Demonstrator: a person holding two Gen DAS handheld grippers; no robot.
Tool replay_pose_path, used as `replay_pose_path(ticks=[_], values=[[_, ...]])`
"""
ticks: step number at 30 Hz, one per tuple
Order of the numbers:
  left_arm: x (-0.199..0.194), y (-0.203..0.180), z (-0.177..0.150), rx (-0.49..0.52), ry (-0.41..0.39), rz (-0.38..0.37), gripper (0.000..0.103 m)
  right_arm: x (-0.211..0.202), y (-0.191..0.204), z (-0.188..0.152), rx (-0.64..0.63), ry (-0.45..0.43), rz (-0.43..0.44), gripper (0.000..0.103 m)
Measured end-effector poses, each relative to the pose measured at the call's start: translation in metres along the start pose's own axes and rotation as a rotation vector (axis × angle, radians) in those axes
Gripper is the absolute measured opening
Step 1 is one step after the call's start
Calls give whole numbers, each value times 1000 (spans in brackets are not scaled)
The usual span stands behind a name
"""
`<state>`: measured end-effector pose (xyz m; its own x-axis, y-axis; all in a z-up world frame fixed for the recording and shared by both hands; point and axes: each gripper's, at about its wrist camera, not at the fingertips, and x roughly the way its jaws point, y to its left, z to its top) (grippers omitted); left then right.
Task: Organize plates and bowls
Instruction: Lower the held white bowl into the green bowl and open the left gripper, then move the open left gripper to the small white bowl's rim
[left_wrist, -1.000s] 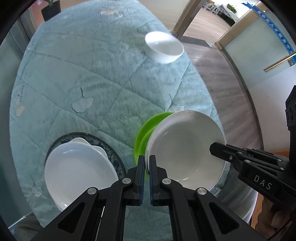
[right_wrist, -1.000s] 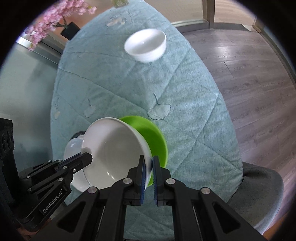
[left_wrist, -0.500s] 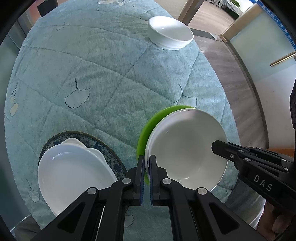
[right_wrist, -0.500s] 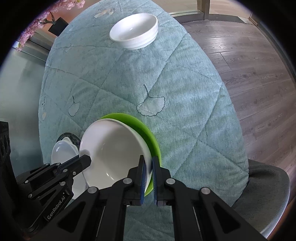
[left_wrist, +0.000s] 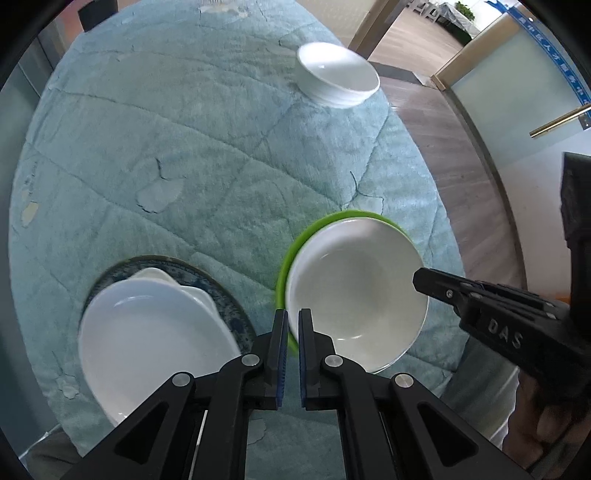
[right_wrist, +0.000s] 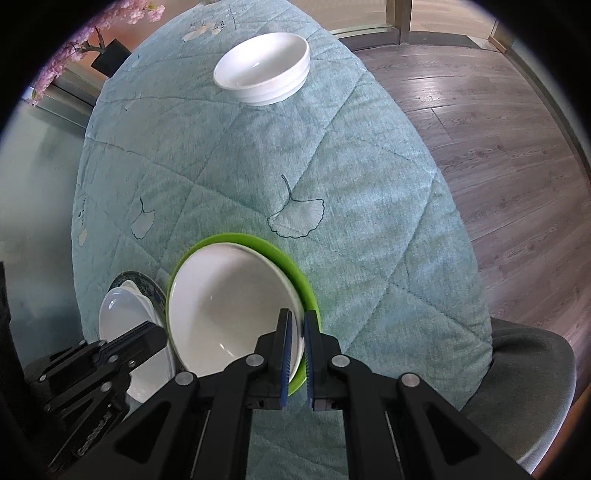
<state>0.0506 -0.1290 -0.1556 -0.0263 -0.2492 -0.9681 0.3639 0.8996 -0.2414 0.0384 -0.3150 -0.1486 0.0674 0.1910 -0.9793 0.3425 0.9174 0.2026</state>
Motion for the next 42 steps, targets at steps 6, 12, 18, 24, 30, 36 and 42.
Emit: replay_pose_path(ticks=[6, 12, 18, 24, 30, 36, 42], values=[[-33, 12, 1, -4, -86, -14, 9, -24, 1, 1, -45, -75, -32, 10], [-84, 20, -8, 6, -308, 69, 96, -53, -10, -4, -113, -169, 3, 79], [-122, 18, -17, 47, -461, 148, 71, -63, -23, -7, -119, -210, 19, 82], [-127, 19, 9, 13, -413, 54, 9, -84, -24, 19, -119, -271, 74, 22], [-154, 16, 60, -14, -543, 116, 98, -124, -22, 70, -140, -391, 233, 102], [-173, 15, 127, 25, -586, 91, 99, -164, -5, 141, -258, -452, 135, 102], [-148, 21, 210, -2, -515, 0, 99, -131, 11, 180, -295, -372, 114, 102]])
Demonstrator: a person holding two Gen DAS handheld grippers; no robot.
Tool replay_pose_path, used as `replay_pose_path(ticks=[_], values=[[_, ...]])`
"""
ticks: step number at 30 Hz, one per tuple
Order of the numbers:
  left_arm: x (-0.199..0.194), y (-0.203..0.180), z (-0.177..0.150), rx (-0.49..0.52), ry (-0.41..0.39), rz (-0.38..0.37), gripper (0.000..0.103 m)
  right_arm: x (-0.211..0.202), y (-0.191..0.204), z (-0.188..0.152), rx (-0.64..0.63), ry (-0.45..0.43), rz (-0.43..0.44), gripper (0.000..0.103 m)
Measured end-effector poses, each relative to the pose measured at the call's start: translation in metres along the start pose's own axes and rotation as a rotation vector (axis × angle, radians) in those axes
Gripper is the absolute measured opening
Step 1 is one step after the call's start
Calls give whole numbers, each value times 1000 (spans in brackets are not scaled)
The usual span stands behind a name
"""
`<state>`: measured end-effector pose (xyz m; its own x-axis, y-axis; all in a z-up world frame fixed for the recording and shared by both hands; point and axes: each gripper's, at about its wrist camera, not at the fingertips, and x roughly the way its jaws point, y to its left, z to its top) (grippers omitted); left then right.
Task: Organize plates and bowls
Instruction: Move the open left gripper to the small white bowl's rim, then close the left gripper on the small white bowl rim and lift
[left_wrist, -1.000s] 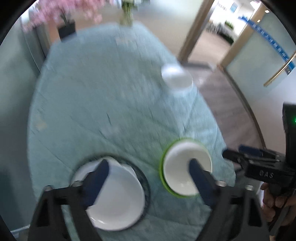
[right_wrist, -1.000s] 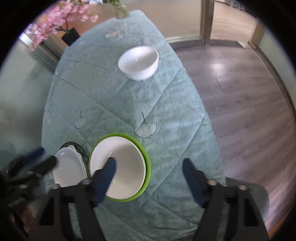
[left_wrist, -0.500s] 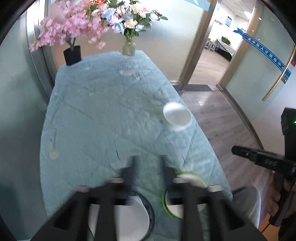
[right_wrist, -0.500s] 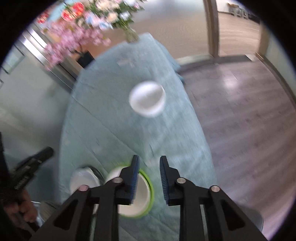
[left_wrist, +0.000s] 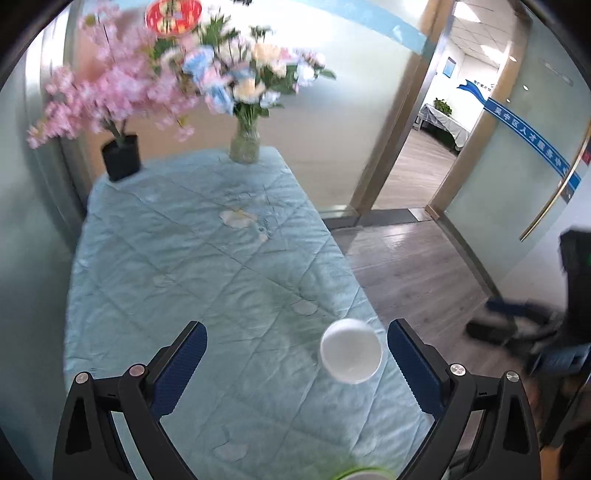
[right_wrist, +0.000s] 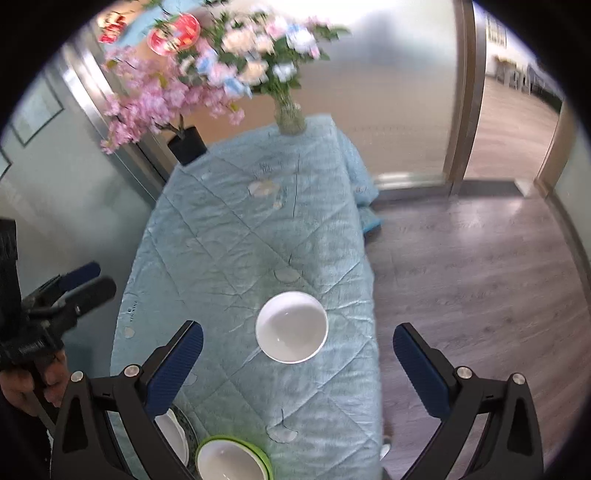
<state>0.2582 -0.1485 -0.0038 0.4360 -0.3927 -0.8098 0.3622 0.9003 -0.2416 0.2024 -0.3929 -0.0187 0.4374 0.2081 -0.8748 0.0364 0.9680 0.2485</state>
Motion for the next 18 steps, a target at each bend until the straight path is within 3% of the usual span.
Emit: replay_pose_path(ticks=[5, 9, 11, 15, 18], values=[[83, 4, 19, -34, 154, -31, 99, 72, -19, -7, 120, 132, 4, 102], [135, -1, 5, 15, 246, -33, 97, 118, -35, -19, 168, 202, -32, 98], [159, -4, -4, 33, 294, -41, 94, 130, -40, -24, 163, 224, -54, 93], [196, -8, -24, 62, 375, -62, 86, 144, -45, -30, 178, 245, -8, 92], [216, -7, -32, 67, 405, -52, 82, 151, -46, -31, 165, 252, -35, 79]])
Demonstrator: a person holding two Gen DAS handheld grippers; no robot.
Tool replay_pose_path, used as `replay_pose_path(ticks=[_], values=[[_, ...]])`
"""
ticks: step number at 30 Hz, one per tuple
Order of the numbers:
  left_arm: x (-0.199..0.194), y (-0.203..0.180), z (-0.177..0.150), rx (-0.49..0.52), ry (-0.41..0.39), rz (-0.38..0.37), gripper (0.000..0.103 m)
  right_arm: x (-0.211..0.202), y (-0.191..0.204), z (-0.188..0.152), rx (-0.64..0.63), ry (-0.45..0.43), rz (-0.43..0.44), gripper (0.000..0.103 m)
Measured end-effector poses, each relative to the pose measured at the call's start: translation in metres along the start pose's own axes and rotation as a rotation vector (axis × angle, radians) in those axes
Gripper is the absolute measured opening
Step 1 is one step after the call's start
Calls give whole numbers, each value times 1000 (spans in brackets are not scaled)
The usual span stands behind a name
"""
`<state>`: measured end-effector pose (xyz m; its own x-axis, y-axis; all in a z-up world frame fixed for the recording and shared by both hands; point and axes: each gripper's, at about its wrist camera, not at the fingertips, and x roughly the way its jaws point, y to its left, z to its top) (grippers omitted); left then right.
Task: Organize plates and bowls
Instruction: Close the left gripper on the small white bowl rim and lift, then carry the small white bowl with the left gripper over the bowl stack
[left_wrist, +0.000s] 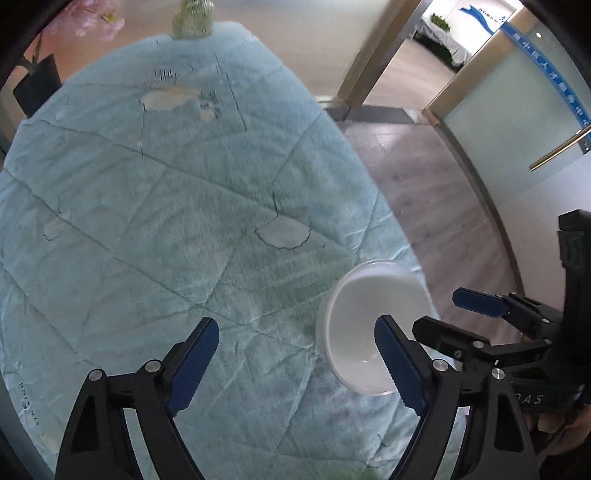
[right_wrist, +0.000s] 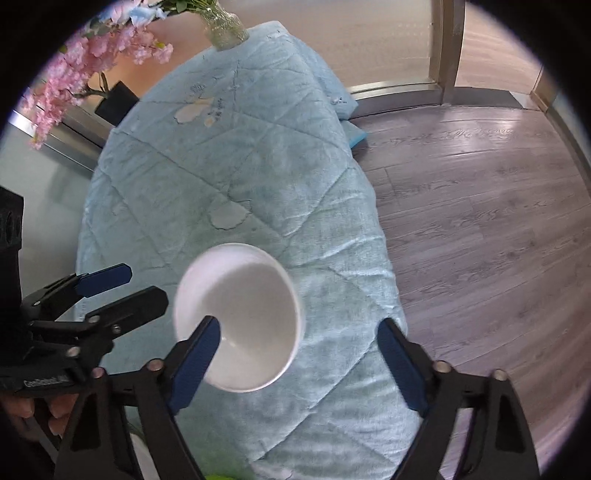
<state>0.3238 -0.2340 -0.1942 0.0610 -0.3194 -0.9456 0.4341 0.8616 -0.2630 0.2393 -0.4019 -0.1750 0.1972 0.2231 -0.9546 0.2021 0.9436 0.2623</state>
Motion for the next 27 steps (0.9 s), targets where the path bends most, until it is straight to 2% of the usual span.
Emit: replay_pose_path(ticks=[1, 3, 5, 7, 8, 10, 11, 13, 14, 21, 24, 27], values=[[4, 0, 1, 1, 6, -3, 76, 4, 0, 0, 3, 12, 7, 72], [16, 0, 3, 7, 32, -11, 70, 9, 3, 1, -1, 25, -4, 56], [21, 0, 3, 12, 43, -16, 60, 12, 6, 0, -12, 32, -11, 31], [27, -1, 2, 17, 54, -10, 43, 16, 8, 0, 3, 41, -1, 19], [31, -2, 2, 23, 64, -11, 41, 16, 5, 0, 17, 42, 5, 16], [34, -4, 1, 35, 75, -20, 26, 19, 1, 1, 52, 43, -13, 7], [36, -6, 0, 41, 79, -35, 24, 19, 0, 0, 62, 44, -12, 7], [37, -10, 0, 48, 79, -53, 9, 20, 0, 0, 76, 43, -22, 6], [38, -12, 0, 52, 83, -65, 7, 20, 3, 0, 74, 41, -32, 6], [31, -21, -6, 86, 66, -3, 5, 19, 9, 0, 93, 38, -52, 5], [13, -23, -10, 75, 41, 6, 5, 10, 16, 1, 84, 26, -49, 6], [-21, -28, -12, 62, -8, 17, 5, -20, 27, -2, 66, -23, -43, 6]])
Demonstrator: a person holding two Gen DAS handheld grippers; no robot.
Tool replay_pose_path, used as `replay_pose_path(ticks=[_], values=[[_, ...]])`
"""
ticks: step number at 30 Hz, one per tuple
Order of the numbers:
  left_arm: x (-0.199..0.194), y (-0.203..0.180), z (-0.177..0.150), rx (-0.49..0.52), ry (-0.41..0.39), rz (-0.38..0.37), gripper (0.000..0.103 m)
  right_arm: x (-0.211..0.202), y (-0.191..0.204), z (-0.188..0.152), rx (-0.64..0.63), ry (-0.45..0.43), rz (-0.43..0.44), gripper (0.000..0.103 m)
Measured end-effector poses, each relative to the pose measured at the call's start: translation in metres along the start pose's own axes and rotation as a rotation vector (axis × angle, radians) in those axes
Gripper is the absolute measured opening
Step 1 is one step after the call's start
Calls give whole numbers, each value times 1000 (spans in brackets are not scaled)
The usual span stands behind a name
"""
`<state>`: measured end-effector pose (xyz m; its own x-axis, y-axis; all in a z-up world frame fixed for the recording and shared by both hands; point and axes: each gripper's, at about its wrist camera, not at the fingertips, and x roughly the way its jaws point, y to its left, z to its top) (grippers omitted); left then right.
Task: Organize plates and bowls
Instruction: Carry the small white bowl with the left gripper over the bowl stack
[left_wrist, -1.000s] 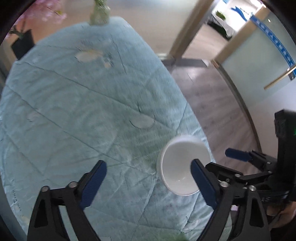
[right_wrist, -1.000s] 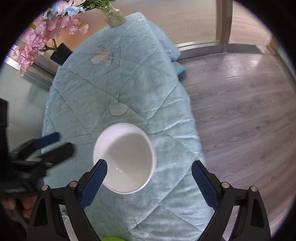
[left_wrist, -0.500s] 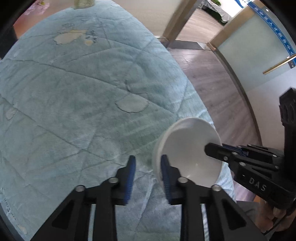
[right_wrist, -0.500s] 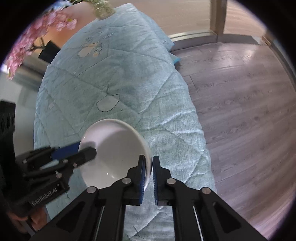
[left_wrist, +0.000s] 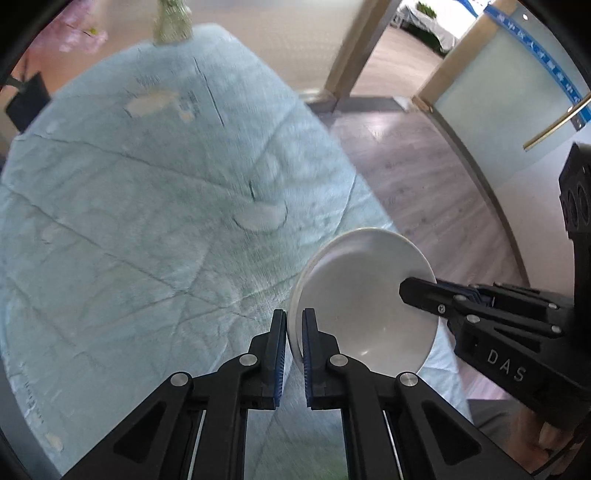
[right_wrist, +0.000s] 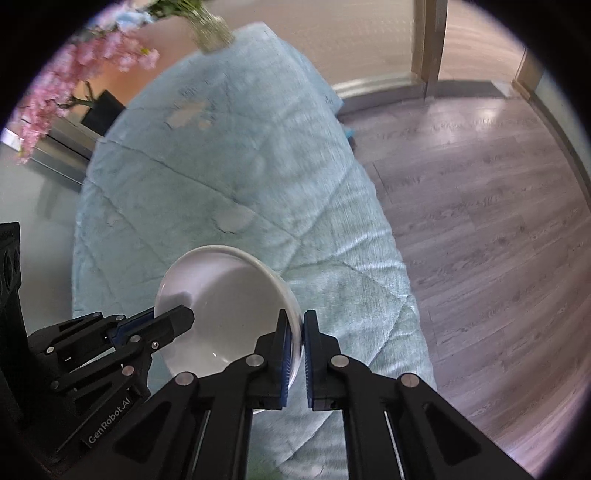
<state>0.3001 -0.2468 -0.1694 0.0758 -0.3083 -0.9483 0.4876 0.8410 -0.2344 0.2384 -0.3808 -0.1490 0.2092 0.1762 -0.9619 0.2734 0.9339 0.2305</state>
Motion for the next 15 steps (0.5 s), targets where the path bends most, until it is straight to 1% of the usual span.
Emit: replay_pose_path(ticks=[3, 7, 12, 15], values=[[-51, -16, -3, 24, -67, 31, 5, -35, 11, -5, -20, -53, 9, 5], [-116, -32, -13, 31, -143, 44, 4, -101, 26, -19, -45, -151, 29, 5], [-201, -58, -39, 54, -250, 64, 4, -170, 41, -40, -77, -251, 43, 6], [-244, -72, -55, 58, -304, 71, 4, -213, 53, -61, -101, -310, 54, 6]])
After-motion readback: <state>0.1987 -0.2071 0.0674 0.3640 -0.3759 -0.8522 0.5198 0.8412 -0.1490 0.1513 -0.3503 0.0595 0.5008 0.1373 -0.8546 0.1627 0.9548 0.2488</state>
